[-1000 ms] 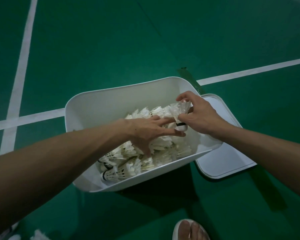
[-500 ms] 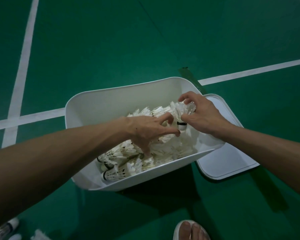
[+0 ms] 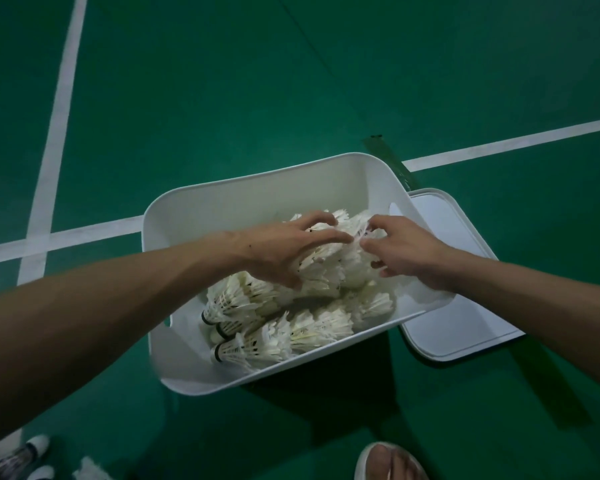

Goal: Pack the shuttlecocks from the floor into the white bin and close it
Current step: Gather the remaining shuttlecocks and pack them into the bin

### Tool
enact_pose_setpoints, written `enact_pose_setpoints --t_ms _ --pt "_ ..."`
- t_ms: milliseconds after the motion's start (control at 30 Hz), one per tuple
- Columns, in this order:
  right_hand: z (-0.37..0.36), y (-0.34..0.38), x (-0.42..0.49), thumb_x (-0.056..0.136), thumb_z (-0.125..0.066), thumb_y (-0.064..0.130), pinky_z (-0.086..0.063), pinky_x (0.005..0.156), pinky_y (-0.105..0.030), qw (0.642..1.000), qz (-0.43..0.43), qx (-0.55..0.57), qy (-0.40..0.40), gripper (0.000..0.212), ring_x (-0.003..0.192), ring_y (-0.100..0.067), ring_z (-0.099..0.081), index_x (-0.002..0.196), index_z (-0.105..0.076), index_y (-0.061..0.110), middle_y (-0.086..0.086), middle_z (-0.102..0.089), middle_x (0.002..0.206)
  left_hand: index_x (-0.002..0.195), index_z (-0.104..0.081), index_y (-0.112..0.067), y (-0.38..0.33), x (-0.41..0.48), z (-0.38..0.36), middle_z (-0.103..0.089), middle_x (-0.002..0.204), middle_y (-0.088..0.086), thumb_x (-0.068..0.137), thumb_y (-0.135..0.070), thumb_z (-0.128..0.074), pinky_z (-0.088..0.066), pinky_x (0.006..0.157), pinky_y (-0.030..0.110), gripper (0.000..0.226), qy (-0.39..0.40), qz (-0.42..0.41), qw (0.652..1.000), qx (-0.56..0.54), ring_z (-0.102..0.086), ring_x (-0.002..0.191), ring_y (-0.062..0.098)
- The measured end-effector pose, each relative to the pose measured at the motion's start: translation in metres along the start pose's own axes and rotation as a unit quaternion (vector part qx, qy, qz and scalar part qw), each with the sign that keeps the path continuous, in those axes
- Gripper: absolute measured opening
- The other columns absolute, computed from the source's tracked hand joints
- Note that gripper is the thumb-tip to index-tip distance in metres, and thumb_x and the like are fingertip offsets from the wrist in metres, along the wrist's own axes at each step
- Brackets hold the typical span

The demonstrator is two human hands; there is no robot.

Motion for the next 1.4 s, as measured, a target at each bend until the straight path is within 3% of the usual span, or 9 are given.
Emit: enact_pose_setpoints --t_ms 133,300,367,500,600,667,900,1033,1400 --pt "0.005 0.006 -0.003 0.095 -0.052 0.028 -0.052 0.077 -0.038 0.995 0.022 -0.091 -0.016 0.024 0.091 -0.022 -0.059 0.119 -0.052 0.027 -0.002 -0.06 0.11 0.147 -0.006 -0.047 -0.005 -0.004 -0.003 0.005 0.156 -0.013 0.078 -0.022 -0.075 -0.045 0.093 0.032 0.1 -0.009 -0.018 0.999 0.033 -0.047 0.12 0.017" --pt "0.001 0.01 -0.008 0.095 -0.054 0.026 -0.049 0.074 -0.032 0.991 0.03 -0.127 0.011 0.026 0.092 -0.02 -0.056 0.12 -0.051 0.026 0.001 -0.056 0.109 0.141 0.0 -0.055 -0.004 -0.024 0.0 0.007 0.157 -0.012 0.082 -0.033 -0.07 -0.031 0.108 0.038 0.094 -0.016 -0.036 0.997 0.064 -0.021 0.139 0.02" --pt "-0.002 0.008 -0.009 0.095 -0.054 0.023 -0.047 0.067 -0.03 0.993 0.021 -0.111 0.036 0.024 0.086 -0.018 -0.055 0.119 -0.051 0.025 0.002 -0.056 0.108 0.141 -0.001 -0.056 0.002 -0.036 -0.001 0.005 0.156 -0.013 0.079 -0.035 -0.073 -0.031 0.109 0.043 0.098 0.025 -0.032 0.997 0.067 -0.015 0.141 0.02" --pt "-0.001 0.005 -0.009 0.094 -0.056 0.025 -0.056 0.075 -0.037 0.998 -0.013 -0.026 0.06 0.019 0.08 -0.019 -0.058 0.113 -0.054 0.024 -0.001 -0.057 0.098 0.135 0.009 -0.061 0.016 -0.05 -0.007 0.007 0.156 -0.014 0.07 -0.027 -0.081 -0.035 0.107 0.048 0.116 0.112 -0.001 0.988 0.109 -0.013 0.142 0.02" --pt "0.0 0.005 -0.006 0.088 -0.067 0.026 -0.051 0.059 -0.033 0.998 -0.013 -0.01 0.057 0.023 0.07 -0.017 -0.054 0.108 -0.058 0.023 -0.003 -0.059 0.089 0.139 0.007 -0.058 0.019 -0.046 -0.009 0.006 0.157 -0.013 0.069 -0.017 -0.082 -0.038 0.103 0.039 0.12 0.108 -0.005 0.988 0.113 -0.018 0.14 0.019" --pt "0.001 0.004 -0.004 0.083 -0.072 0.02 -0.042 0.055 -0.028 0.998 -0.021 0.006 0.053 0.026 0.063 -0.017 -0.05 0.105 -0.06 0.022 -0.005 -0.059 0.079 0.143 0.005 -0.054 0.02 -0.042 -0.009 0.005 0.157 -0.011 0.065 -0.02 -0.085 -0.037 0.106 0.043 0.123 0.105 -0.005 0.988 0.116 -0.017 0.141 0.021" --pt "-0.004 -0.001 -0.005 0.075 -0.077 0.009 -0.056 0.061 -0.031 0.997 -0.017 -0.022 0.066 0.038 0.065 -0.02 -0.059 0.104 -0.056 0.021 -0.006 -0.059 0.084 0.133 0.015 -0.061 0.023 -0.033 -0.013 0.011 0.156 -0.008 0.057 -0.037 -0.088 -0.024 0.11 0.057 0.13 0.1 0.0 0.986 0.136 -0.005 0.143 0.027" --pt "-0.003 0.001 -0.005 0.074 -0.079 0.01 -0.06 0.071 -0.041 0.996 -0.011 -0.051 0.068 0.041 0.076 -0.024 -0.065 0.104 -0.054 0.023 -0.004 -0.062 0.094 0.143 0.006 -0.054 0.024 -0.031 -0.014 0.007 0.157 -0.007 0.056 -0.037 -0.088 -0.024 0.11 0.056 0.129 0.095 -0.011 0.986 0.135 -0.006 0.143 0.026" --pt "-0.021 -0.006 0.0 0.077 -0.073 -0.003 -0.058 0.067 -0.038 0.99 -0.025 -0.079 0.114 0.041 0.071 -0.02 -0.057 0.1 -0.045 0.015 -0.007 -0.054 0.088 0.147 0.0 -0.047 0.022 -0.028 -0.017 0.005 0.158 -0.01 0.059 -0.042 -0.084 -0.024 0.111 0.051 0.122 0.111 -0.013 0.981 0.16 -0.007 0.142 0.025"
Point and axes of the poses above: each hand's wrist, its own x-axis towards the middle knuckle, its own z-axis out of the back of the hand, y = z × x, the point moved 4 cm from there along x, towards the middle knuckle
